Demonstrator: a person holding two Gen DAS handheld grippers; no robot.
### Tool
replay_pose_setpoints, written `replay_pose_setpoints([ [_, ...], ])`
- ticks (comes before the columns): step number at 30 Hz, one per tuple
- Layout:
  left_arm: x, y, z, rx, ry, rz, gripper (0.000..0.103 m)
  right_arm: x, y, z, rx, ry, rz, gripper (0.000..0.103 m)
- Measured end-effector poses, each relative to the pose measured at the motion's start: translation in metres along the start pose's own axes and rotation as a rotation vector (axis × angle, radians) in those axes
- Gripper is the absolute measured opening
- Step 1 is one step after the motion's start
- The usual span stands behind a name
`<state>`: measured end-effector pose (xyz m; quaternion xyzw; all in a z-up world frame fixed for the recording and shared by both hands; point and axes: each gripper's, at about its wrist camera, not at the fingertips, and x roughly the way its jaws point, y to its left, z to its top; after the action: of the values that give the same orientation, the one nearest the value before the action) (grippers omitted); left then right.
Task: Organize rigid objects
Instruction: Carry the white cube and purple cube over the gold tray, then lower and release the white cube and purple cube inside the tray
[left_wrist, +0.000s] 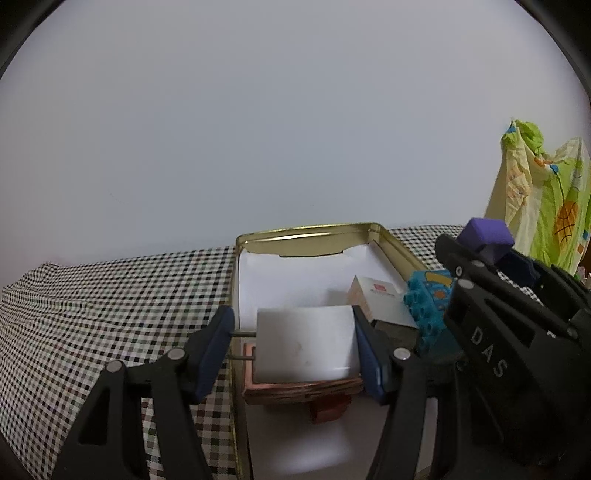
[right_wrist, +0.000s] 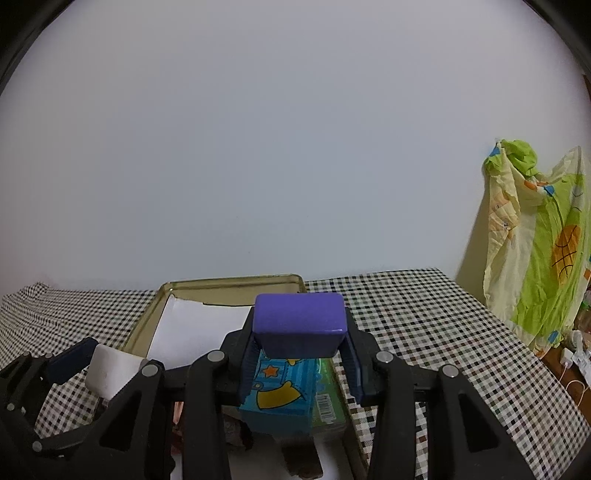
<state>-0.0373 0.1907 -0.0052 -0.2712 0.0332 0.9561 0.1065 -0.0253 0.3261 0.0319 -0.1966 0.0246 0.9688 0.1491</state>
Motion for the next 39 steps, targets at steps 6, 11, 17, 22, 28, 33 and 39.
replay_pose_setpoints([
  [6,0.007,-0.001,-0.004,0.002,0.038,-0.01,0.063,0.012,0.007,-0.001,-0.006,0.033,-0.009,0.043],
  [11,0.006,-0.003,-0.004,0.01,0.042,-0.009,0.063,0.017,0.011,0.0,-0.017,0.051,-0.006,0.043],
  [17,0.006,-0.008,-0.004,0.027,0.035,-0.008,0.063,0.022,0.014,0.0,-0.018,0.073,0.01,0.043],
  [22,0.006,-0.009,-0.003,0.017,0.048,-0.003,0.063,0.027,0.016,0.0,-0.014,0.111,0.038,0.043],
  [28,0.003,-0.014,-0.004,0.031,0.054,-0.013,0.063,0.03,0.009,0.0,0.017,0.125,0.05,0.043],
  [33,0.005,-0.011,-0.003,0.021,0.055,-0.004,0.063,0.031,0.012,-0.001,0.007,0.124,0.054,0.043],
  [39,0.005,-0.009,-0.004,0.008,0.053,-0.011,0.063,0.033,0.014,-0.001,0.004,0.126,0.071,0.043],
])
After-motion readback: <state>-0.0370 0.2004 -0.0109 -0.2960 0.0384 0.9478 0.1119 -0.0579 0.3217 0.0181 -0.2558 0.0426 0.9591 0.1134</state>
